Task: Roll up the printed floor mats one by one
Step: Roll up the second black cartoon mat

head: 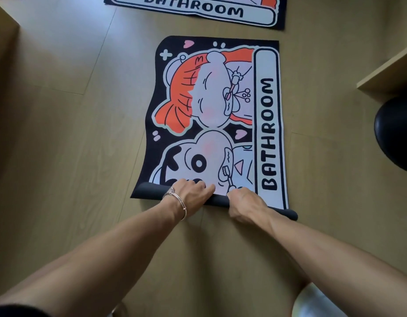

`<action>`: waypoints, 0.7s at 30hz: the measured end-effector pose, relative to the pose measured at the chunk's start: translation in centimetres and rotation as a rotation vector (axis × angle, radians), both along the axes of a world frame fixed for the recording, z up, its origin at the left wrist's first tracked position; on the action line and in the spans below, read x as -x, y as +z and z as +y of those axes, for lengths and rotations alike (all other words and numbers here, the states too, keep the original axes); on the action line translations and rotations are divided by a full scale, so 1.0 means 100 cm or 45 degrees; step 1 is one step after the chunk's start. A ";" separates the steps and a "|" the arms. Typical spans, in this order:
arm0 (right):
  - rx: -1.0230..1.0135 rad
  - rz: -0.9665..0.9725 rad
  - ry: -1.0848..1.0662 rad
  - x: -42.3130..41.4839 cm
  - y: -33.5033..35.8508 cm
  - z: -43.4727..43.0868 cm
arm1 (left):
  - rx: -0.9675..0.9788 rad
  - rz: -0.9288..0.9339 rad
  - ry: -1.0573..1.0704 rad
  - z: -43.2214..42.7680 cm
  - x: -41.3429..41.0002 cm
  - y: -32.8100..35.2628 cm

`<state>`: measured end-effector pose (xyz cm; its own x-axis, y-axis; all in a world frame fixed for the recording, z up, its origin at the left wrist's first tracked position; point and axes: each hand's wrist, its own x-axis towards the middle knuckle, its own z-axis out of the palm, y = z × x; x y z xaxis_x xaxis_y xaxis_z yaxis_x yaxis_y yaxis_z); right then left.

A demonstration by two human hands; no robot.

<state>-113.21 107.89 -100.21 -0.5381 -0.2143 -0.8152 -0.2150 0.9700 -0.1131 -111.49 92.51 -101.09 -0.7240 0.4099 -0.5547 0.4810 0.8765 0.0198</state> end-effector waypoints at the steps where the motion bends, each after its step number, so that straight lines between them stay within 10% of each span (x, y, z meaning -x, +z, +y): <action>1: 0.003 0.005 0.015 0.000 0.001 0.000 | 0.034 -0.014 -0.005 0.001 -0.001 -0.001; 21: 0.134 0.209 0.187 -0.006 -0.002 0.001 | 0.090 -0.287 0.184 0.007 0.011 -0.007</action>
<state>-112.65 108.03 -100.39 -0.6181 -0.3790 -0.6887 -0.3765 0.9118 -0.1638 -112.62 93.20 -101.81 -0.6270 0.2662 -0.7321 0.3414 0.9387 0.0489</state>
